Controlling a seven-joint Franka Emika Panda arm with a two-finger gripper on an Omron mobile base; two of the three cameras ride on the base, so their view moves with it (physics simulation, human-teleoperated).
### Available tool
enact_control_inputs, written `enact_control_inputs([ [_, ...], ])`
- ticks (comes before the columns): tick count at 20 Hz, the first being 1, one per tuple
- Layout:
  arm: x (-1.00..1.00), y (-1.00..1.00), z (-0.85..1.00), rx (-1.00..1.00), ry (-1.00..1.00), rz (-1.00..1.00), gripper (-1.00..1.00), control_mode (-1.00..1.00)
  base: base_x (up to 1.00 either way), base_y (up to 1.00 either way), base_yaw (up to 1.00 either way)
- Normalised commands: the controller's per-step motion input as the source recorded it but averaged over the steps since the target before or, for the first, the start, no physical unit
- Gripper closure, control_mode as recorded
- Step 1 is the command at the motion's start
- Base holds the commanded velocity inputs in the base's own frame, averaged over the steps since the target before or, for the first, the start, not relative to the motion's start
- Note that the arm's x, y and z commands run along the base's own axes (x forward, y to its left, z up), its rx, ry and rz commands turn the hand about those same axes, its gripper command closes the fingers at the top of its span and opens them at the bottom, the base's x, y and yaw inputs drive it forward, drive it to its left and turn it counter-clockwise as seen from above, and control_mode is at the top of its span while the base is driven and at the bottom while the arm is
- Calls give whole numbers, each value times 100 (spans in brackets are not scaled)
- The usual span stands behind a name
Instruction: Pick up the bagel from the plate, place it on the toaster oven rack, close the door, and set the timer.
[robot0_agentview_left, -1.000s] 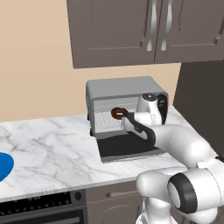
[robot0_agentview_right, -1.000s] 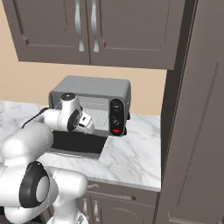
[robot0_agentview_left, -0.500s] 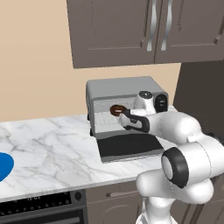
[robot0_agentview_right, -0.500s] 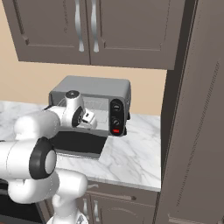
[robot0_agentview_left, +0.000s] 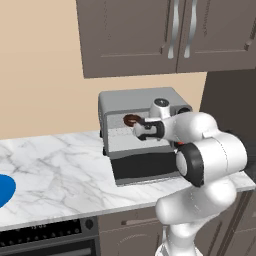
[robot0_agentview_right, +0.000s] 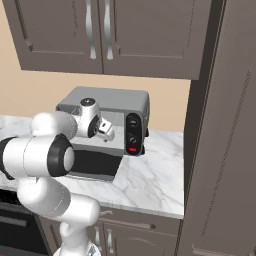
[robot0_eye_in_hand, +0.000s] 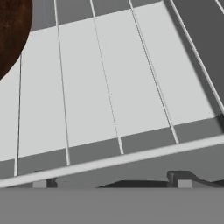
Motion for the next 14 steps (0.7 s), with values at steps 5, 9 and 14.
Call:
enact_control_inputs([
  [5,-41,0,7,-2,-3,0,-100,-100,0,0,0],
  [9,-100,0,58,-1,-3,0,-100,-100,0,0,0],
  [14,-93,1,89,0,0,0,-100,-100,0,0,0],
])
